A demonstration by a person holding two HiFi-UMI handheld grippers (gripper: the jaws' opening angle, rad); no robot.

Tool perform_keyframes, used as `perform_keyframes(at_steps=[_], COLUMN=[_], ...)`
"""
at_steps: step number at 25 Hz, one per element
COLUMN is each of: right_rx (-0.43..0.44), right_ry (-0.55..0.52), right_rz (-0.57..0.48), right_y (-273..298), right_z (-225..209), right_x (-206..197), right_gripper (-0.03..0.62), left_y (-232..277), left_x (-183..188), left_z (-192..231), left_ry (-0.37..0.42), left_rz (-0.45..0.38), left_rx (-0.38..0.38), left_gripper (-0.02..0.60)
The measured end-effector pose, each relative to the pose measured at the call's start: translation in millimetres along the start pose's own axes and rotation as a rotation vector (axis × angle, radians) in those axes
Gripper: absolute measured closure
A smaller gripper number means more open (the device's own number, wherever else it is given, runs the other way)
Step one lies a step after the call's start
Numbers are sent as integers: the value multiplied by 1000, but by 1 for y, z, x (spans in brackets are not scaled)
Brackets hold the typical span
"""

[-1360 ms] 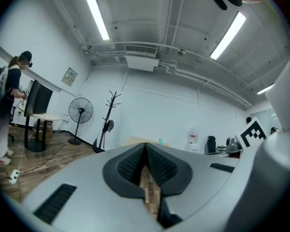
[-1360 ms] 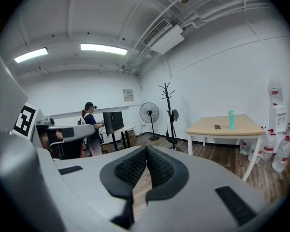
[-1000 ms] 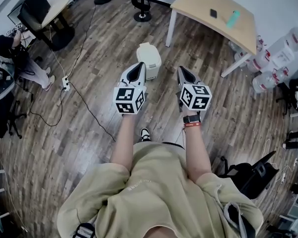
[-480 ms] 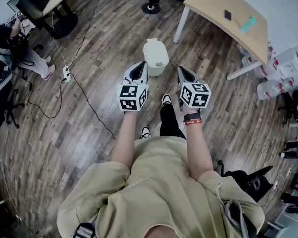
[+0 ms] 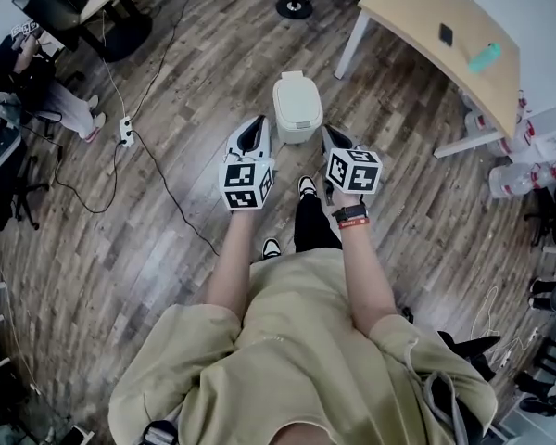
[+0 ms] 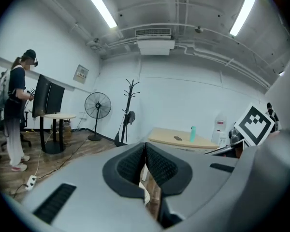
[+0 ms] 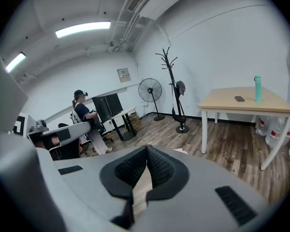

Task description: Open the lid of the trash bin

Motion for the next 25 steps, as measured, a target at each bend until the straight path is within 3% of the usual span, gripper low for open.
perform_keyframes(at_steps=[6,11,25], right_rx=[32,15,49], right_ry=[28,74,147], right_rz=[32,47,213], right_y=[45,76,179], right_z=[-26,-62,-142], right_x=[-1,-3,-43], right_gripper=[577,576,580], left_y=[50,93,206], left_x=[-18,-50,-118], left_z=[11,10,19], left_ry=[-7,-53,-98], left_rz=[24,123,274], left_rx=[-4,-40,-54], left_gripper=[557,557,557])
Point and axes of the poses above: the fingertips, and each gripper's own axes: y forward along the fingers, z to its left, x out of its top, the point moved 9 cm from there along -y, backward along the fingers
